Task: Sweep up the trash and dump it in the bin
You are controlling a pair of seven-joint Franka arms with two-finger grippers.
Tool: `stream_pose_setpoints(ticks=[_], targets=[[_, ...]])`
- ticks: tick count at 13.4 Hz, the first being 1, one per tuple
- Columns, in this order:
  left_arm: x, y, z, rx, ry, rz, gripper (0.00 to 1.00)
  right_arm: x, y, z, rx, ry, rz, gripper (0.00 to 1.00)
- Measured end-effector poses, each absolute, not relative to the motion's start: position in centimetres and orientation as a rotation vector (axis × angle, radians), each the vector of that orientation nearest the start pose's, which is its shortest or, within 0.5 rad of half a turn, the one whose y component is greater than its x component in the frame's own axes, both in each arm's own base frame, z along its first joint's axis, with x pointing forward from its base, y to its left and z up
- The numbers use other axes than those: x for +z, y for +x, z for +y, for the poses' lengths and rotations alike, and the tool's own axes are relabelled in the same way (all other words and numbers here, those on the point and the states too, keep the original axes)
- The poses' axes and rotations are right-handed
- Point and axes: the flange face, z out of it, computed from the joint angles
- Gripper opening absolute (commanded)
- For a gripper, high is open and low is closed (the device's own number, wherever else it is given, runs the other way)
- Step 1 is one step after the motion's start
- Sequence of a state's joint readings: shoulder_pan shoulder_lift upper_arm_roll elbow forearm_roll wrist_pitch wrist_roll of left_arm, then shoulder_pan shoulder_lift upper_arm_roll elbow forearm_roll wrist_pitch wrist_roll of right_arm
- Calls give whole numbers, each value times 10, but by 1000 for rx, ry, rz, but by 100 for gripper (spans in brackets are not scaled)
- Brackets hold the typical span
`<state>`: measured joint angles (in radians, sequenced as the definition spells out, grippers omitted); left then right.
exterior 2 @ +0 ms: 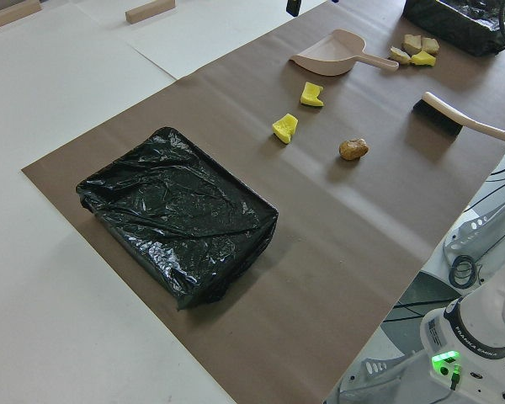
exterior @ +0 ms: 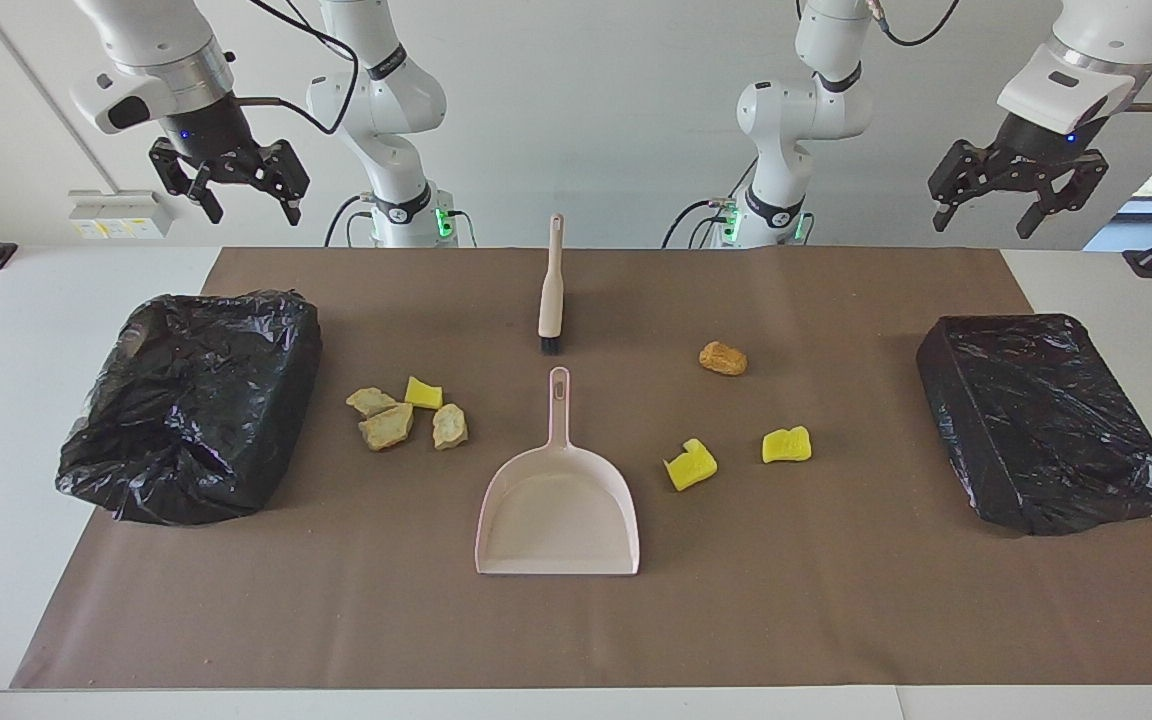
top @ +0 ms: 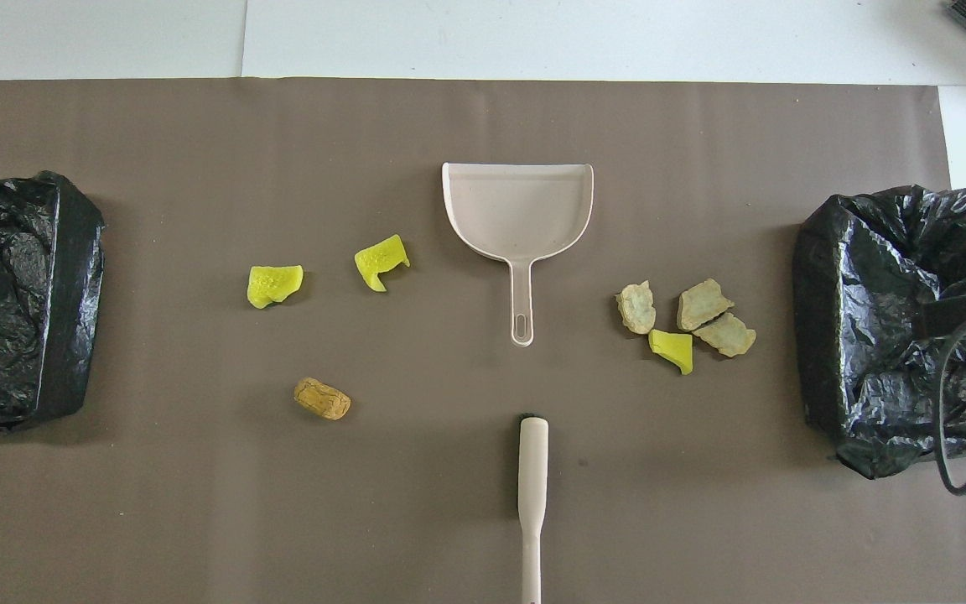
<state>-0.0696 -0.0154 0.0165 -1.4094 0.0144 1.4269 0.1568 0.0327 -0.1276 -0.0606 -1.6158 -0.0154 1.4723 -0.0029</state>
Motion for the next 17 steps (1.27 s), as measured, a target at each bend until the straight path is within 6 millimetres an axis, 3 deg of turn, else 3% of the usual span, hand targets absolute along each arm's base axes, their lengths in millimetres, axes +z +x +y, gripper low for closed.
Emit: stream_pose_setpoints(ticks=[7,10,13,15,17], targets=[[695,531,-29,-46,-3109,331,100,660,501,-19,39,-3148,36,100],[695,530,-42,-46,-3107,369,100,647,499,-16,102,-3147,26,100],[694,528,-62,-43,-3103,427,100,618,515,-2,118,-3150,22,100],[693,524,-77,-40,-3125,474,100,583,537,32,163,-3156,-33,100],[689,516,-93,-35,-3144,523,100,534,562,74,221,-3158,-70,100]])
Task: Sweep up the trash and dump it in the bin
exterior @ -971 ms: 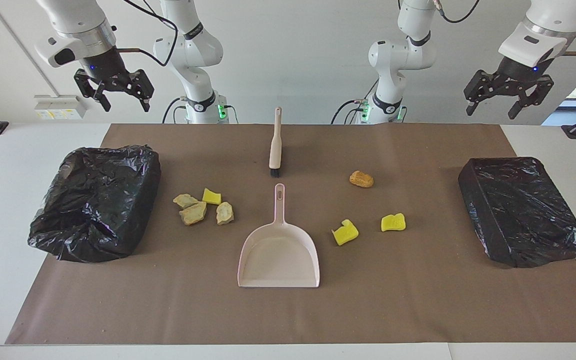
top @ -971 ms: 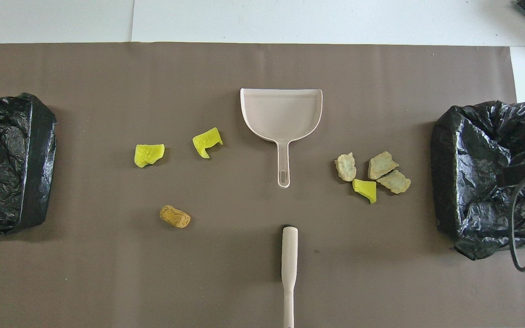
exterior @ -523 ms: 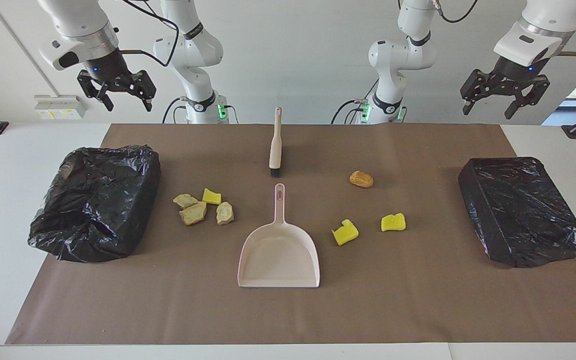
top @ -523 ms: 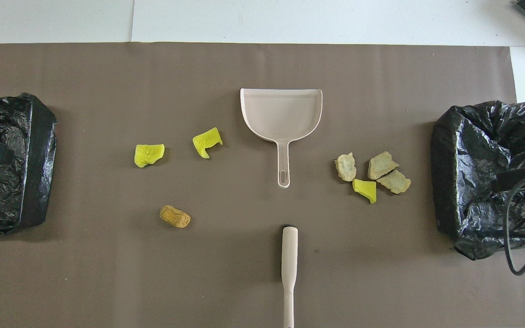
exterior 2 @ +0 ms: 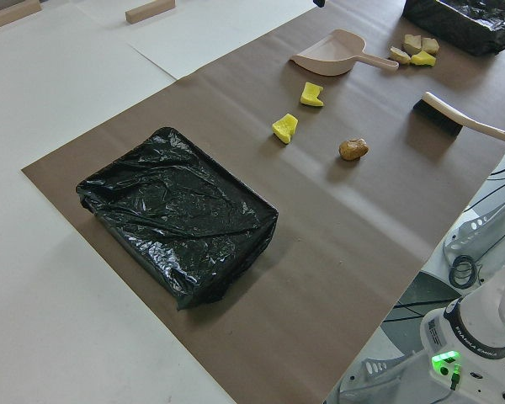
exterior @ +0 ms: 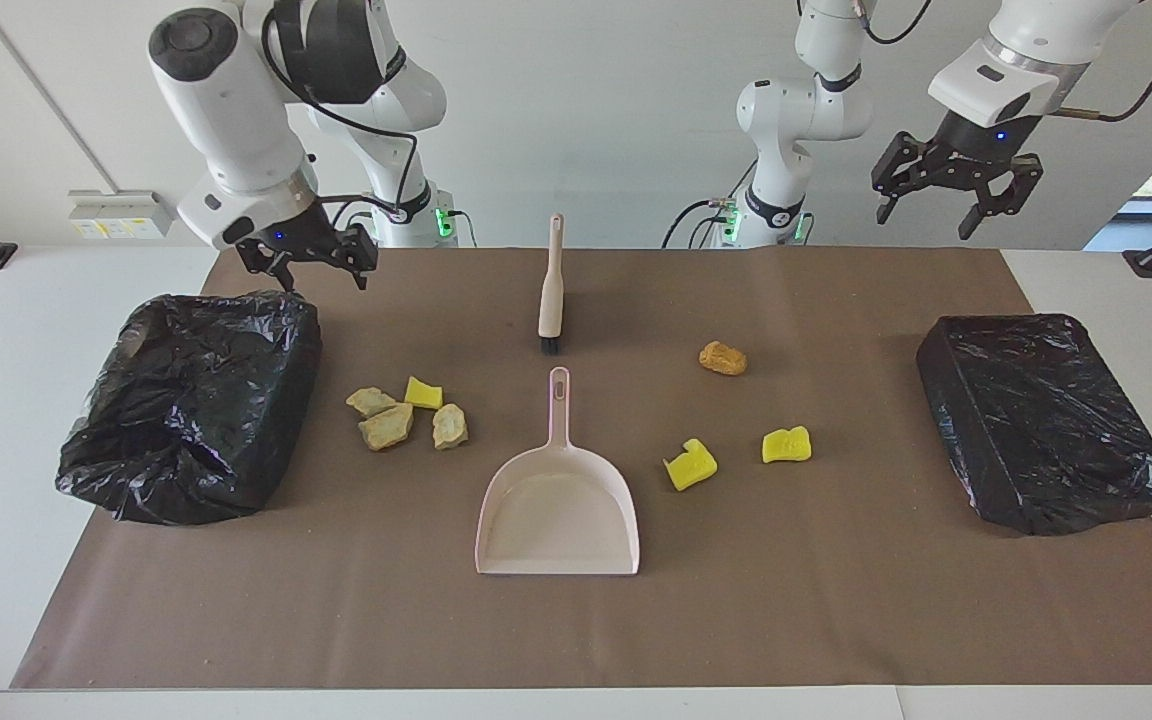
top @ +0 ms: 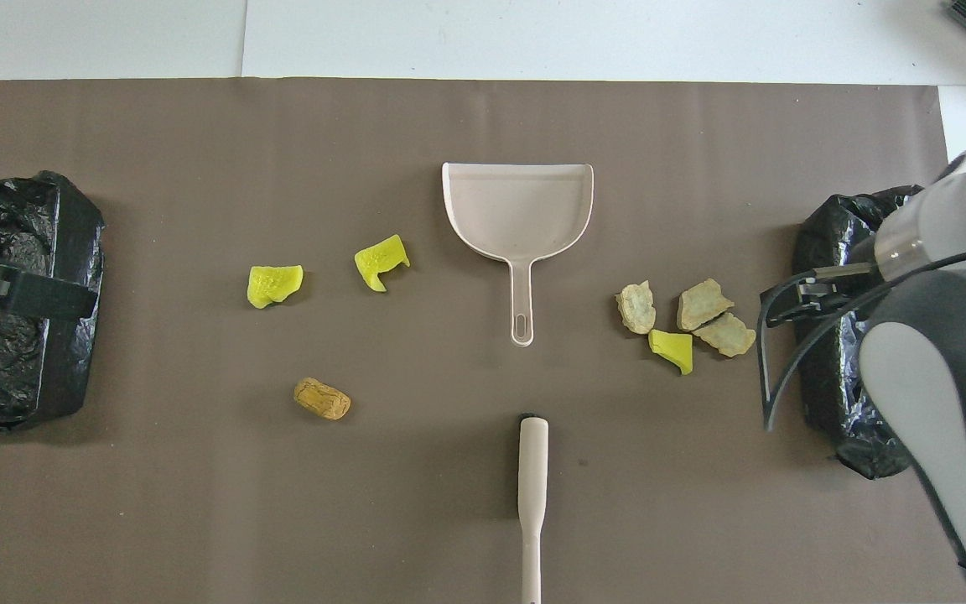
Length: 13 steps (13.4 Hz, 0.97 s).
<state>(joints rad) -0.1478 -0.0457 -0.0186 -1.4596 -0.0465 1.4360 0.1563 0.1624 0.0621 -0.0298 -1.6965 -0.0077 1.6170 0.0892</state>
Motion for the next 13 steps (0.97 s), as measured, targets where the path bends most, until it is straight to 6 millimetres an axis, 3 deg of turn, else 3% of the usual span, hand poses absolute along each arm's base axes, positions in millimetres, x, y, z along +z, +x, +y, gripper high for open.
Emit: stream_pose_setpoints(ticks=[3,7,9,13], targets=[[681,497,-128,-16,-3134,614,100,476,595,129,171,-3158,-52,100],[653,457,-199,42,-3108,712,100,435,607,185,149,-3088,35,100],[626,426,-234,72,-3103,708,100,414,604,221,164,-3081,106,100],[549,371,-308,79,-3104,657,100,389,613,235,249,-2985,191,100]])
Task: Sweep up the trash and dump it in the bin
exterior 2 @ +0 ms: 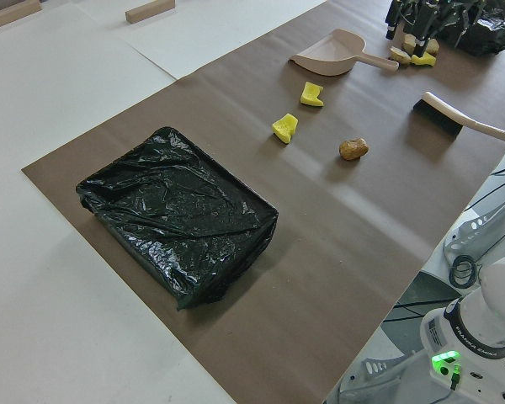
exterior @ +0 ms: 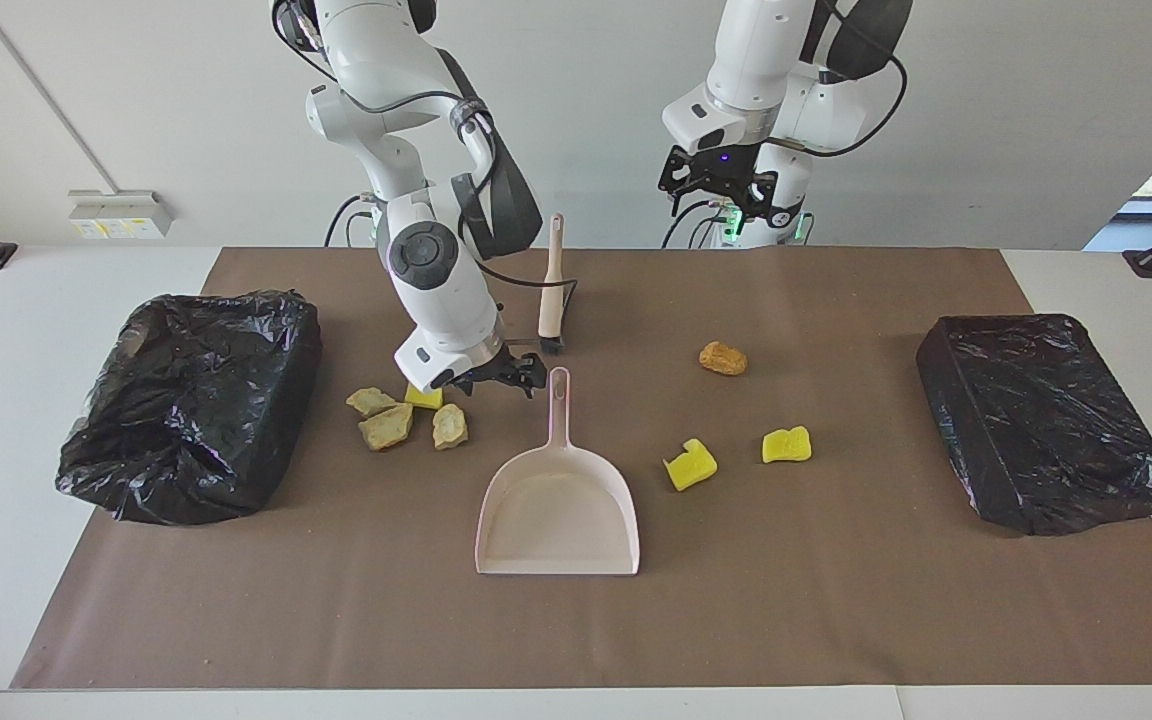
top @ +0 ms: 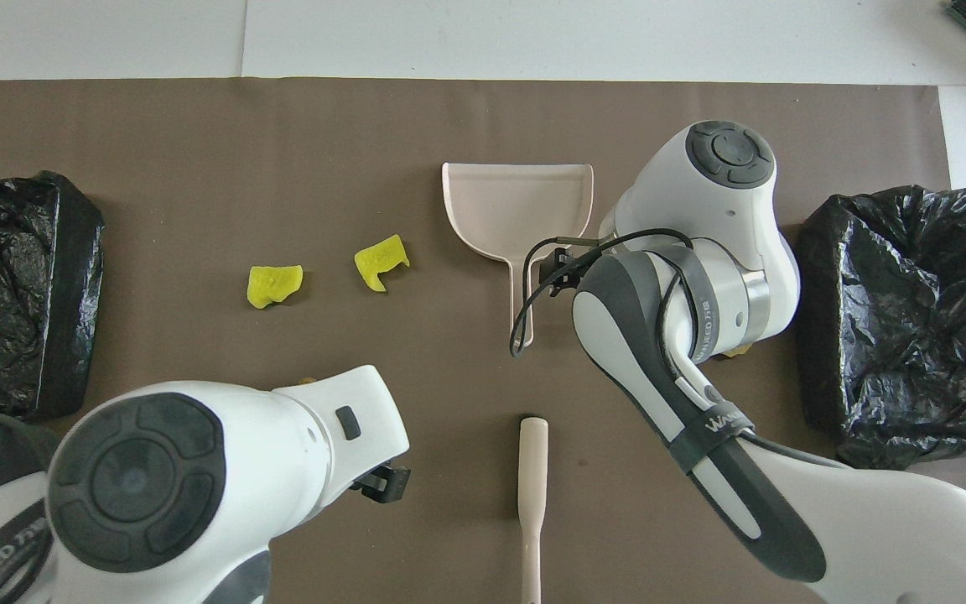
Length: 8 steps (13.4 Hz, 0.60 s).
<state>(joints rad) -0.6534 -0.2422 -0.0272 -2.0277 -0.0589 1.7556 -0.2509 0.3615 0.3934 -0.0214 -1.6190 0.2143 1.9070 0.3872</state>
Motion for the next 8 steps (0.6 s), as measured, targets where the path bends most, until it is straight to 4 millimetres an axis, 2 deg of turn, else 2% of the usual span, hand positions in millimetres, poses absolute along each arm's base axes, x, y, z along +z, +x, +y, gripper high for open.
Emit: stream_pose_setpoints(ticks=[4,7,8], targets=[[480,313,-356,59,-3123,571,100,358,620,299,243,-2979,67,100],[429,253,-396,42,-3135,534,100,346,619,316,224,-2995,25,100],[416,236,-408,26,-3148,526,100,345,618,317,217,-3011,8,95]])
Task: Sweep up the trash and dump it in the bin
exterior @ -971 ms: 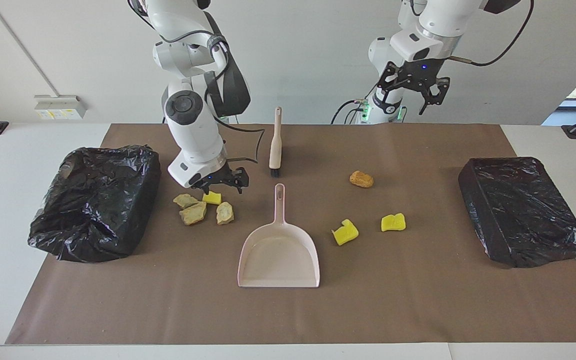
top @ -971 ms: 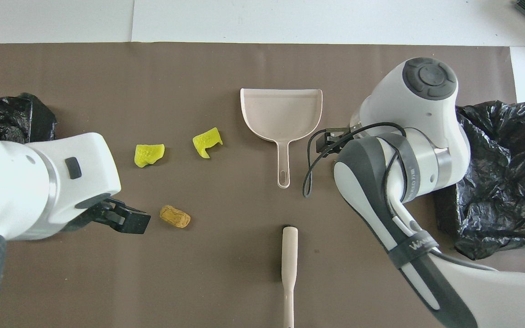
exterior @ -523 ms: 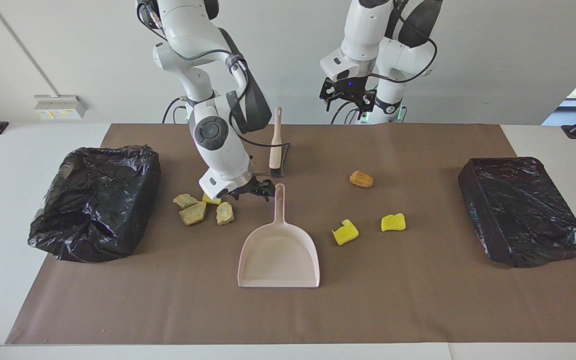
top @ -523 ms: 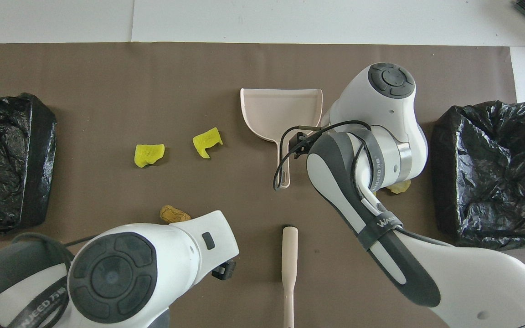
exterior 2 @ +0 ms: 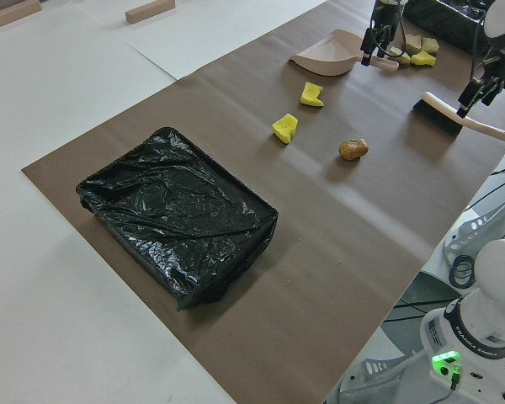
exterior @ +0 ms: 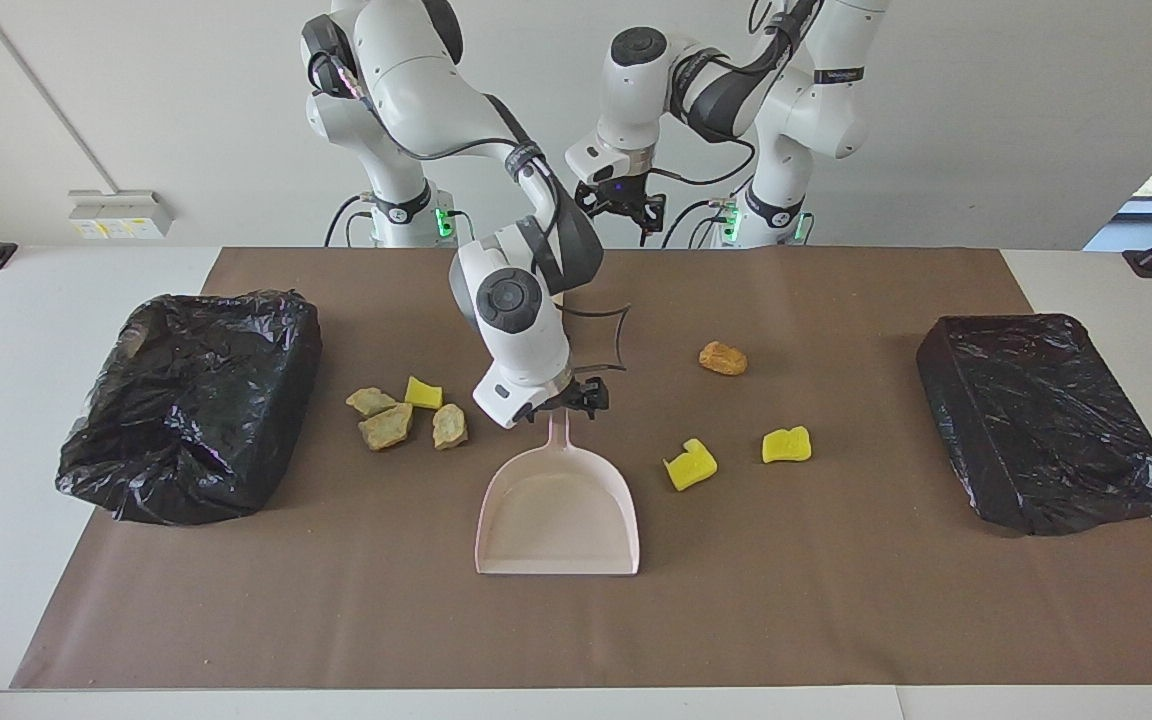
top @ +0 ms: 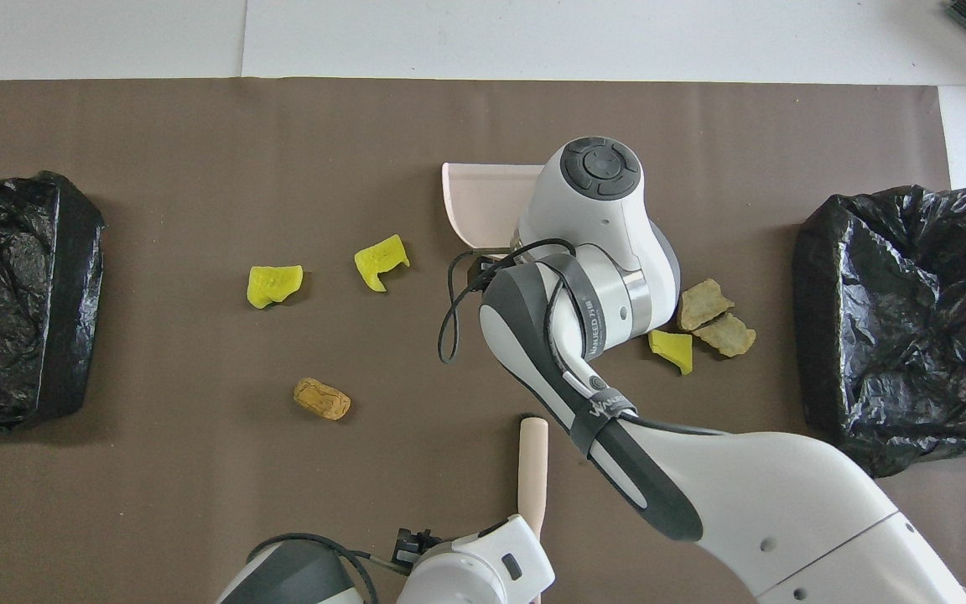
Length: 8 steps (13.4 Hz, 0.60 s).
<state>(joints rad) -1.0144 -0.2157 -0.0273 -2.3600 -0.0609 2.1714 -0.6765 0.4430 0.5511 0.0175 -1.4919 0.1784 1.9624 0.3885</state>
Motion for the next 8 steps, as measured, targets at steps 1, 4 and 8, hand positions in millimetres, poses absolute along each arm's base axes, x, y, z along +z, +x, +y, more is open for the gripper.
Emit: stream_pose_setpoints(ticks=[1,4,8], targets=[[406,222,-418,12,-3162,512,100,345,619,317,212,-3018,2,75],[383,200,-446,-40,-3224,441,100,346,620,314,207,-3021,7,2],[351,189,-460,-19,-3215,413,100,346,620,314,211,-3022,31,0]])
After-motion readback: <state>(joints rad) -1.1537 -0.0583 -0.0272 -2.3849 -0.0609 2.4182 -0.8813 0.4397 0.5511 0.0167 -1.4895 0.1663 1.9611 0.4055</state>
